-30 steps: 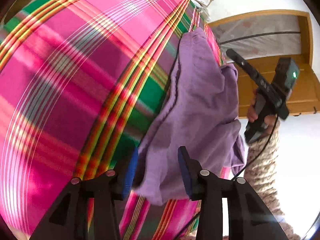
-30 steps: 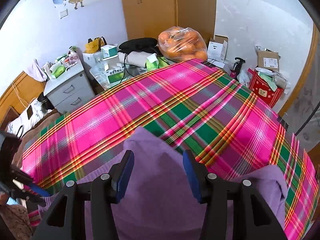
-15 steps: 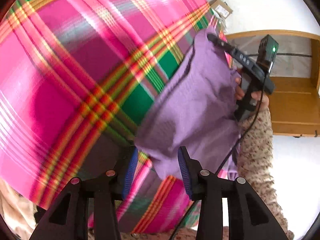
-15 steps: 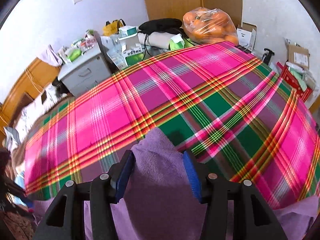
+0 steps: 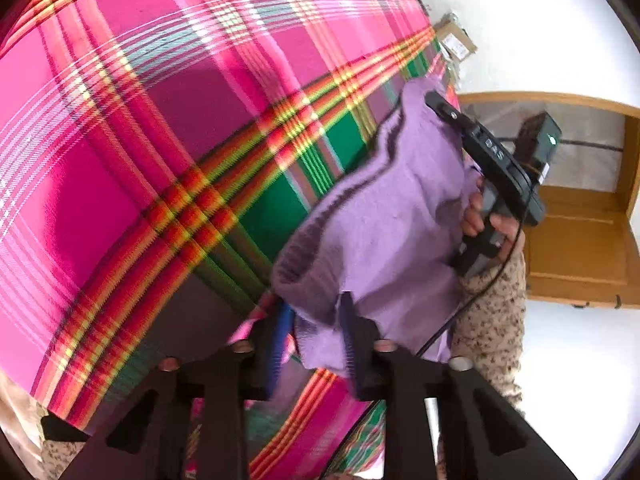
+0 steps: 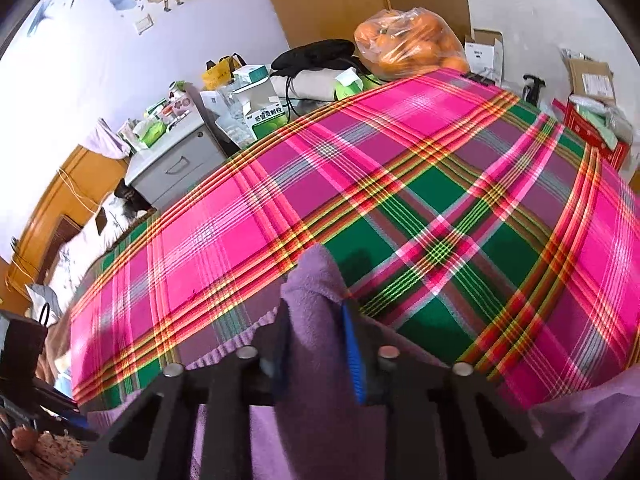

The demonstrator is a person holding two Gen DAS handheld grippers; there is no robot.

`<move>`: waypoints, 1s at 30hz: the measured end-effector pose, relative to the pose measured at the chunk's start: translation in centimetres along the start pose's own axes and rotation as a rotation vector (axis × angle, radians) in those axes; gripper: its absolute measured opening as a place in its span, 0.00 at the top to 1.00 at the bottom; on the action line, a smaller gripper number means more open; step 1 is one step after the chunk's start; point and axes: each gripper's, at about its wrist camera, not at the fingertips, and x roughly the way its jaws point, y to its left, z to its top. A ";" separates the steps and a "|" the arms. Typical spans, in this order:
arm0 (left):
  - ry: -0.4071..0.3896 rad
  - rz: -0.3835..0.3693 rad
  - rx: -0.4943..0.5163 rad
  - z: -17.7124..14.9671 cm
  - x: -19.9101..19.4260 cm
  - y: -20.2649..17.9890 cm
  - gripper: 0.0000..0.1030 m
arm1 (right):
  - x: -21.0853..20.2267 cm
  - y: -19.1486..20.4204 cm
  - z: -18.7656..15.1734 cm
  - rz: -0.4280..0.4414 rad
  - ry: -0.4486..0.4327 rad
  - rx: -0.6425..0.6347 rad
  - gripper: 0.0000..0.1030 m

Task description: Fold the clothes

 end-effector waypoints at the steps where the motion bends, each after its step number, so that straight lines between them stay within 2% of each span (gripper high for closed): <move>1: -0.004 -0.009 -0.007 0.1 0.0 0.2 0.85 | 0.0 0.1 0.0 -0.007 -0.002 0.000 0.83; 5: -0.047 -0.024 -0.013 0.7 -0.7 0.7 0.90 | -0.3 0.4 -0.1 -0.023 -0.020 0.018 0.88; 19: -0.162 -0.105 -0.020 2.7 -3.8 2.4 0.91 | -1.2 3.4 2.6 -0.082 -0.092 0.005 0.90; 25: -0.188 -0.119 -0.033 3.5 -5.1 3.8 0.91 | 0.1 5.1 4.3 -0.090 -0.093 -0.001 0.90; 30: -0.240 -0.116 -0.041 4.5 -7.0 5.0 0.91 | 1.7 6.4 5.9 -0.096 -0.095 0.001 0.90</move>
